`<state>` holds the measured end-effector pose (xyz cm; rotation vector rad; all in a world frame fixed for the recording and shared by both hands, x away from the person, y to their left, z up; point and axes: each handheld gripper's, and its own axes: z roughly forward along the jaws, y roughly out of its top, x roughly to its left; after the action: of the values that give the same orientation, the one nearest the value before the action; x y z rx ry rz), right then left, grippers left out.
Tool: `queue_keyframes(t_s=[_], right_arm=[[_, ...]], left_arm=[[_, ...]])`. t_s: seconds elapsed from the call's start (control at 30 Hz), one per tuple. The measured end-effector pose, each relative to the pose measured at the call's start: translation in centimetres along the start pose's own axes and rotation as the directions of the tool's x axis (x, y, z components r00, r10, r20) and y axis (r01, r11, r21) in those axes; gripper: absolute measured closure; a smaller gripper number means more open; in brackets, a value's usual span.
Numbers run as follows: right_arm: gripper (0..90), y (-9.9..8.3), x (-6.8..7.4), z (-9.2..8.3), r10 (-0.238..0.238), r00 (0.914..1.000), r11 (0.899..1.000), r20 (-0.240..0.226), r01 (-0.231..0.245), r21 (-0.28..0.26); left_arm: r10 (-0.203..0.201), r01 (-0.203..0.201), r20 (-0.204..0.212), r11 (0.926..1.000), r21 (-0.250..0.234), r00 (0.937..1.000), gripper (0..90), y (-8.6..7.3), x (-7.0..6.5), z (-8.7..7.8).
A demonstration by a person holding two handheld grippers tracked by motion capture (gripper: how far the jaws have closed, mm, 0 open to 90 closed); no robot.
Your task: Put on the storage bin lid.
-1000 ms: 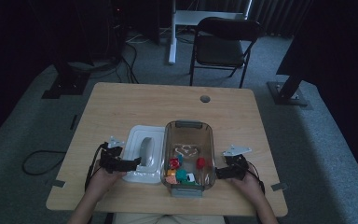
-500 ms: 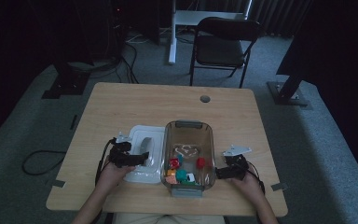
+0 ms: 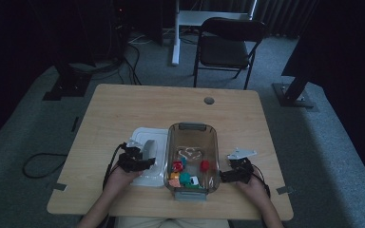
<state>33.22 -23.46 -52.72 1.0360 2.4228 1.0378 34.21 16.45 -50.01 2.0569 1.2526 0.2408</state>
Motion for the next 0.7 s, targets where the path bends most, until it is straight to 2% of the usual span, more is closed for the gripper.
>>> queue_keyframes(t_s=[0.13, 0.2, 0.37, 0.4, 0.63, 0.7], right_arm=[[12.9, 0.0, 0.0, 0.0, 0.000, 1.0000, 1.000, 0.000, 0.000, 0.000], [12.9, 0.0, 0.0, 0.0, 0.000, 1.0000, 1.000, 0.000, 0.000, 0.000], [12.9, 0.0, 0.0, 0.0, 0.002, 1.0000, 1.000, 0.000, -0.002, -0.001], [13.0, 0.0, 0.1, -0.1, 0.001, 1.0000, 1.000, -0.003, -0.001, -0.002], [13.0, -0.3, 0.2, -0.4, 0.009, 0.9992, 1.000, -0.039, -0.010, -0.014], [12.9, -0.2, 0.4, -0.6, 0.025, 0.9974, 0.999, -0.067, -0.027, -0.032]], left_arm=[[-0.007, 0.007, -0.003, 0.9999, -0.014, 1.0000, 58.3, 0.0, 0.1, 0.1], [-0.020, 0.020, -0.001, 0.9996, -0.019, 0.9998, 59.1, 0.0, 0.3, 0.0], [-0.057, 0.058, 0.009, 0.9974, -0.043, 0.9983, 64.5, 0.0, 0.9, -0.2], [-0.084, 0.085, 0.014, 0.9944, -0.063, 0.9964, 66.0, 0.0, 1.3, -0.5], [-0.125, 0.126, 0.019, 0.9885, -0.084, 0.9920, 68.1, 0.3, 2.6, -1.3], [-0.126, 0.127, 0.019, 0.9878, -0.089, 0.9919, 68.2, 0.3, 2.8, -1.5]])
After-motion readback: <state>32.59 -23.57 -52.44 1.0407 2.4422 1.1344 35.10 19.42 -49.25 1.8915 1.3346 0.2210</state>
